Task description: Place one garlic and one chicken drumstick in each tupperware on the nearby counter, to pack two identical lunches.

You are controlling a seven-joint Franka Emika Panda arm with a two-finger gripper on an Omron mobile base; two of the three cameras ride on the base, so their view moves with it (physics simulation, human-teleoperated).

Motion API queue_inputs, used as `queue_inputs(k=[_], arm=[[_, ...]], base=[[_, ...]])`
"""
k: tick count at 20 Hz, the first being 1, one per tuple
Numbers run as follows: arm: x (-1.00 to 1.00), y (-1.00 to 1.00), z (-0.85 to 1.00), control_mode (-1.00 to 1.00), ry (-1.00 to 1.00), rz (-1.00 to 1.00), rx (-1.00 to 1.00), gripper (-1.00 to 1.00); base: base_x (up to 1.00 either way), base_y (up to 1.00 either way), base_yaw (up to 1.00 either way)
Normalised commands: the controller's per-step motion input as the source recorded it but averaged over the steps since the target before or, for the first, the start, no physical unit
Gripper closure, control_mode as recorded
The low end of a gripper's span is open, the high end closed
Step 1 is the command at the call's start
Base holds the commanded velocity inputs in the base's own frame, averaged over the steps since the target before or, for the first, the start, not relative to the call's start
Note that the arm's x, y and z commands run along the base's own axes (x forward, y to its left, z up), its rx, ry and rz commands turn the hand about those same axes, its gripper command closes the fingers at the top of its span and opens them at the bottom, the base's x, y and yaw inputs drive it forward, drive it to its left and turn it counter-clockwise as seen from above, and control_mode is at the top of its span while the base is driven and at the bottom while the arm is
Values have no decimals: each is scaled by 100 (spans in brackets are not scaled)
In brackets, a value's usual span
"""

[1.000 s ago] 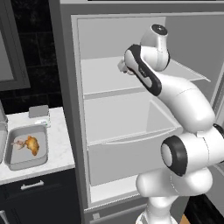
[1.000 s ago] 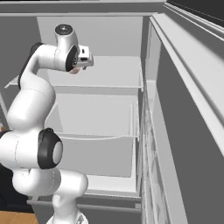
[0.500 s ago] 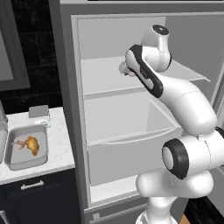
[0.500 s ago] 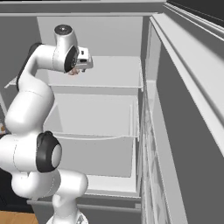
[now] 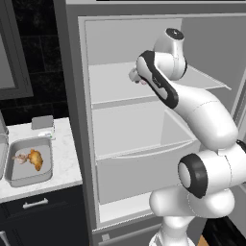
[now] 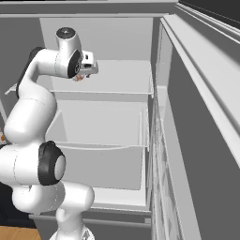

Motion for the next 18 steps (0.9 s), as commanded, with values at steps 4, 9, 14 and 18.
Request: queue_inputs(k=[4, 9, 14, 18], arm=[[0, 7, 0, -100, 0, 0, 0, 100], [-16, 0, 0, -100, 0, 0, 0, 100], [-93, -15, 0, -100, -13, 0, 0, 100], [-100, -19, 0, -100, -15, 0, 0, 100]], base=[[0, 0, 0], [0, 0, 0], [0, 0, 0], [0, 0, 0]])
